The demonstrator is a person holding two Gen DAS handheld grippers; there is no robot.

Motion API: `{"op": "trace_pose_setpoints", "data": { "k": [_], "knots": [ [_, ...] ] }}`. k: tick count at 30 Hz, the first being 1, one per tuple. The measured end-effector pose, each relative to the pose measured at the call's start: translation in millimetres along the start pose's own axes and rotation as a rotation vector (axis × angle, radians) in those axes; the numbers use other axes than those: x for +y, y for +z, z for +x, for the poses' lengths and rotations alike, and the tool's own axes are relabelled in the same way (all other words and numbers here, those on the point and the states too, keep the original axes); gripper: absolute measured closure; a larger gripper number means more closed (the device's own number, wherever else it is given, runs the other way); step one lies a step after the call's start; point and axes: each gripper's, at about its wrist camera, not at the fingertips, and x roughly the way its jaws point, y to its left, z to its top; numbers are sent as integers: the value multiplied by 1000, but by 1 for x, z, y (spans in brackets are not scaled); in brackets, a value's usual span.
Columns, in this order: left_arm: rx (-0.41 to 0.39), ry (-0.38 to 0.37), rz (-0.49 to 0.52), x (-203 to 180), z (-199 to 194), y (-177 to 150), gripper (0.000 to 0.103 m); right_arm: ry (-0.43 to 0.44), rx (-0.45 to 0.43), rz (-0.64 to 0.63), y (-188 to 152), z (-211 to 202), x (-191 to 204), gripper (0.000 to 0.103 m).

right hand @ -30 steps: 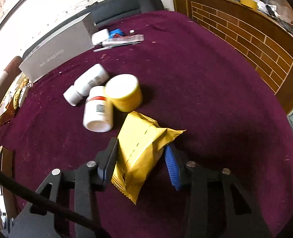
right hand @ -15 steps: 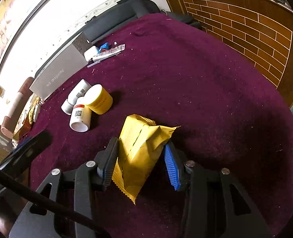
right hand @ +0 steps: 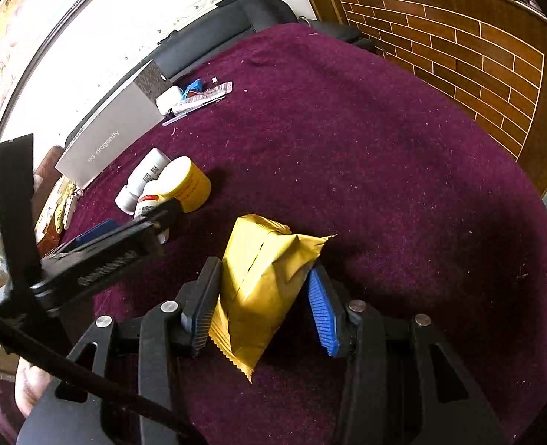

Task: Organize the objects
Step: 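Grasp the yellow packet with the right gripper while the left grasps a white pill bottle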

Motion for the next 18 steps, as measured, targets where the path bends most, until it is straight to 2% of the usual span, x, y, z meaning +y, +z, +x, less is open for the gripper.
{"op": "trace_pose_setpoints", "data": {
  "k": [1, 2, 4, 5, 10, 18],
  "knots": [
    [4, 7, 17, -2, 1, -1, 26, -1, -1, 1, 0, 0, 0, 58],
    [15, 8, 25, -1, 3, -1, 45, -3, -3, 1, 0, 0, 1, 58],
    [20, -6, 4, 6, 2, -1, 62, -9, -5, -3, -1, 0, 2, 58],
    [21, -1, 4, 8, 1, 0, 74, -16, -8, -7, -2, 0, 3, 58],
    [6, -34, -14, 17, -17, -6, 74, -50, -20, -39, -4, 0, 9, 58],
    [-32, -120, -59, 38, -72, -37, 74, -91, -31, -85, -6, 2, 16, 58]
  ]
}}
